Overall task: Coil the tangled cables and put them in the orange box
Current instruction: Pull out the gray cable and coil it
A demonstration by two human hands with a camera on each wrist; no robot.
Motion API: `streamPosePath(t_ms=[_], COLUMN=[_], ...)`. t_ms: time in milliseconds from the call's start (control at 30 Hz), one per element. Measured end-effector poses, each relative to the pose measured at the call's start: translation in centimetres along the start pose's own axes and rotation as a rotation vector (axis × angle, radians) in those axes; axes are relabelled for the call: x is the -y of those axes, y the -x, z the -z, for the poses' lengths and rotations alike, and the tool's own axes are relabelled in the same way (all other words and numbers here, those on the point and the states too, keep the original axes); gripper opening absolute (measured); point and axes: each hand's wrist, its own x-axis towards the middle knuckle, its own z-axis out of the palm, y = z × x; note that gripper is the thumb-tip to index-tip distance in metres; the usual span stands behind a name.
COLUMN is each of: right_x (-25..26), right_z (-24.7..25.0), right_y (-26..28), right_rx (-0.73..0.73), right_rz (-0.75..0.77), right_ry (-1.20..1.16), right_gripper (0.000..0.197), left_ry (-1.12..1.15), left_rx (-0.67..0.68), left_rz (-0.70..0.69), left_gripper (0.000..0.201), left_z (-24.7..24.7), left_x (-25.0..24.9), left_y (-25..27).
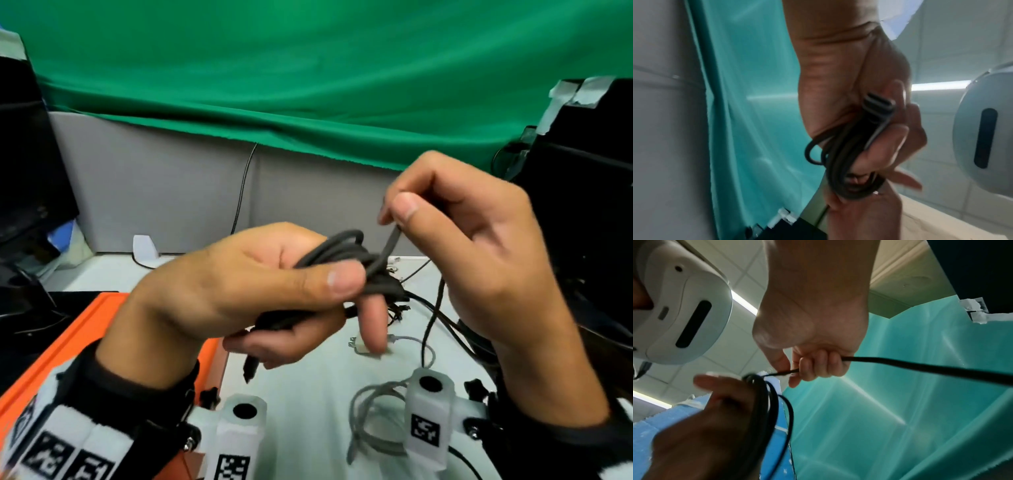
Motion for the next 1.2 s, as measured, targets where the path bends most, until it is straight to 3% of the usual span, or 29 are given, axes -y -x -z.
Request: streamPosePath(t_ms=[133, 200, 233, 333, 367, 433, 500, 600, 667, 767, 933, 1100, 1200], right_x=[-1.3, -2.1, -2.3, -2.0, -1.7, -1.1, -0.8, -0.7, -0.6, -0.3, -0.4, -1.1, -1.2], right_z=[-1.6, -2.6, -3.1, -4.8, -5.3, -5.7, -5.6, -4.3, -3.2, -2.1, -2.3, -3.2, -3.8], right_y=[-0.4, -0.3, -0.2, 0.1, 0.1, 0.3, 0.3, 0.1, -0.1, -0.1, -0.2, -0.3, -0.2], right_rx=[-0.009, 0.07, 0.14, 0.36, 0.407, 0.436, 0.387, 0.258, 0.199, 0.139, 0.088, 0.143, 0.17], right_rz=[-0.142, -0.228, -0.258, -0.267, -0.249, -0.198, -0.144, -0.096, -0.069, -0.055, -0.042, -0.166, -0.152], right_ry=[0.051, 0.167, 0.204, 0.244, 0.246, 0.24, 0.232, 0.24, 0.254, 0.216, 0.238, 0.207, -0.041], right_gripper=[0.027, 0.026, 0.025, 0.023, 0.021, 0.022, 0.023, 0.023, 0.024, 0.027, 0.043, 0.062, 0.054], left_ry=[0.621, 0.737, 0.679, 0.142, -0.079, -0.495, -0.872, -1.355, -1.297, -0.842, -0.36, 0.06, 0.329], left_rx=[-0.075, -0.238, -0.383, -0.94, -1.052, -1.162, -1.194, -1.014, -0.785, -0.548, -0.416, -0.208, -0.063], left_rz=[-0.452, -0.646, -0.721, -0.785, -0.762, -0.641, -0.412, 0.179, 0.334, 0.234, 0.166, 0.041, -0.037], left_gripper=[0.033, 0.034, 0.033, 0.032, 0.035, 0.034, 0.028, 0.032, 0.039, 0.048, 0.063, 0.05, 0.043], left_z=[-0.5, 0.1, 0.3, 1.0, 1.3, 1.9, 2.2, 2.0, 1.6, 1.7, 1.7, 1.7, 1.9], left_x=[-0.9, -1.5, -1.7, -1.7, -1.5, -0.9, -0.3, -0.1, -0.3, -0.4, -0.2, 0.6, 0.9], left_y=[-1.4, -1.6, -1.6, -1.5, -1.6, -1.5, -1.1, -0.4, -0.3, -0.1, -0.1, -0.5, -1.1])
